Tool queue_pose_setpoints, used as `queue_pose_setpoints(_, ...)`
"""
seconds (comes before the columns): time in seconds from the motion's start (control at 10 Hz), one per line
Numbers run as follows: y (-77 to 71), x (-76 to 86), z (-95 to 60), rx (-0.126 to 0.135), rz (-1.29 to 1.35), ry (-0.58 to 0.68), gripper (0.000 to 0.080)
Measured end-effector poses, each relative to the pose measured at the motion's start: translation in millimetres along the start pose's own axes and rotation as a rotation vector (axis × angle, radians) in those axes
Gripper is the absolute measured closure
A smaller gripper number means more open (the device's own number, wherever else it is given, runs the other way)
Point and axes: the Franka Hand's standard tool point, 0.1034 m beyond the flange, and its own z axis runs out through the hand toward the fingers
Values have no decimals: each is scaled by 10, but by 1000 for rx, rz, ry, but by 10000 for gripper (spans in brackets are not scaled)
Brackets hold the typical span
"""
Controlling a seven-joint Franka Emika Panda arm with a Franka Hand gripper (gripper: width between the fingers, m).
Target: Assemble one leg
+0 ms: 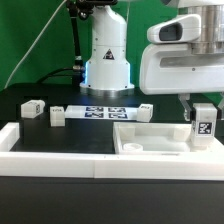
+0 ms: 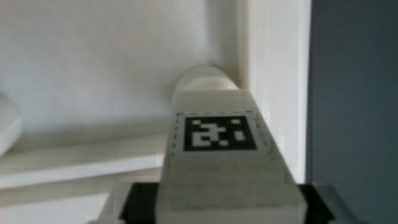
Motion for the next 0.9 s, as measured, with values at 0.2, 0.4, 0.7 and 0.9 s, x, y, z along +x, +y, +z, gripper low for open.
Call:
queue_pose_setpoints(0.2,12,18,1,4,224,15,509)
queue_pose_setpoints(0.4,15,31,3,-3,469,31,509)
queue_pose_setpoints(0.7,30,39,0,-5,772,38,509)
queue_pose_setpoints(0.9,30,38,1,-1,879,35,509)
